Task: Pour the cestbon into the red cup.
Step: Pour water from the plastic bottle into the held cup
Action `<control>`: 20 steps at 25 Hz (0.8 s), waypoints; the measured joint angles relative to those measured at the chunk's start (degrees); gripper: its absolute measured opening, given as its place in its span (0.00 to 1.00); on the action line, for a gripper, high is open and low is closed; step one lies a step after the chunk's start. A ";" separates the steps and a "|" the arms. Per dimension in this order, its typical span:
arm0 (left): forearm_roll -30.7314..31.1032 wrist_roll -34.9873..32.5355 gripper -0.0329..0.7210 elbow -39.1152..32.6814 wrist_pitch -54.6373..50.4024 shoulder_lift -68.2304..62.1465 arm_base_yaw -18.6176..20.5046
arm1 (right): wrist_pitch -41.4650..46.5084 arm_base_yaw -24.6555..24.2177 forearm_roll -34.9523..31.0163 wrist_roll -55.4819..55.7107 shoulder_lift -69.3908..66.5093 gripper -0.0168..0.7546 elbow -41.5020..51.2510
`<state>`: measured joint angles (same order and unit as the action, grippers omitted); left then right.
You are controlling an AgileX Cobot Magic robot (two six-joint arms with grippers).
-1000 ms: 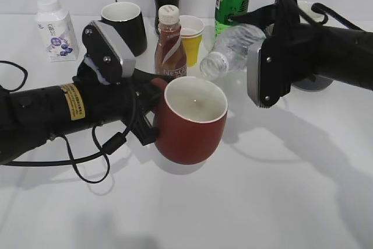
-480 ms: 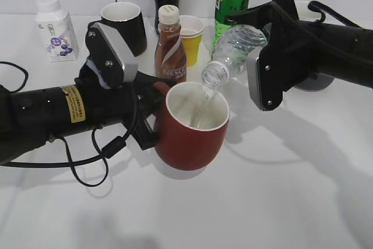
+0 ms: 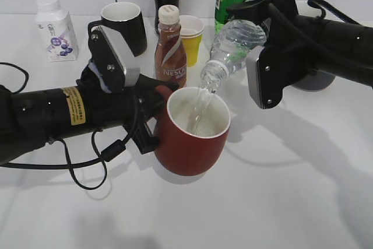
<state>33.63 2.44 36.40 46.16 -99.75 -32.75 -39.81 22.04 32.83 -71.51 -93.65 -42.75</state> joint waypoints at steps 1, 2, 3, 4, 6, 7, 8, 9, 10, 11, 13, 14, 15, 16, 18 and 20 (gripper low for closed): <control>0.04 0.00 0.13 0.00 0.00 0.00 0.00 | -0.50 0.00 -0.12 -0.66 0.00 0.62 0.00; 0.04 0.00 0.13 0.00 0.00 0.00 0.00 | -0.88 0.00 -0.28 -1.15 0.00 0.62 0.00; 0.06 0.00 0.13 0.00 0.00 0.00 0.00 | -1.16 0.00 -0.29 -1.54 0.00 0.62 0.00; 0.06 0.00 0.13 0.00 0.00 0.00 0.00 | -1.29 0.00 -0.34 -1.91 0.00 0.62 0.00; 0.11 0.00 0.13 0.00 0.00 0.00 0.00 | -1.47 0.00 -0.34 -2.28 0.00 0.62 0.00; 0.11 0.00 0.13 0.00 0.00 0.00 0.00 | -1.59 0.00 -0.39 -2.53 0.00 0.62 0.00; 0.11 0.00 0.13 0.00 -0.05 0.00 0.00 | -1.89 0.00 -0.53 -3.07 0.00 0.62 0.00; 0.11 0.00 0.13 0.00 -0.05 0.00 0.00 | -2.17 0.00 -0.87 -3.50 0.00 0.62 0.00; 0.17 0.00 0.13 0.00 -0.05 0.00 0.00 | -2.44 0.00 -1.30 -4.18 0.00 0.62 0.00; 0.17 0.00 0.13 0.00 -0.05 0.00 0.00 | -2.55 0.00 -1.75 -4.94 0.00 0.62 0.00; 0.17 0.00 0.13 0.00 -0.10 0.00 0.00 | -2.83 0.00 -2.53 -5.98 0.00 0.62 0.00; 0.17 0.00 0.13 0.00 -0.10 0.00 0.00 | -3.03 0.00 -2.74 -6.30 0.00 0.62 0.00; 0.23 0.00 0.13 0.00 -0.10 0.00 0.00 | -3.39 0.00 -2.89 -6.53 0.00 0.62 -0.06; 0.28 0.00 0.13 0.00 -0.16 0.00 0.00 | -3.60 0.00 -2.89 -6.61 0.00 0.62 -0.06; 0.34 0.00 0.13 0.00 -0.20 0.00 0.00 | -3.98 0.00 -2.89 -6.81 0.00 0.62 -0.06; 0.34 0.00 0.13 0.00 -0.30 0.00 0.00 | -4.09 0.00 -2.89 -6.86 0.00 0.62 -0.06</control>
<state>33.97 2.44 36.40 45.86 -99.75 -32.75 -43.90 22.04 29.94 -78.37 -93.65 -42.80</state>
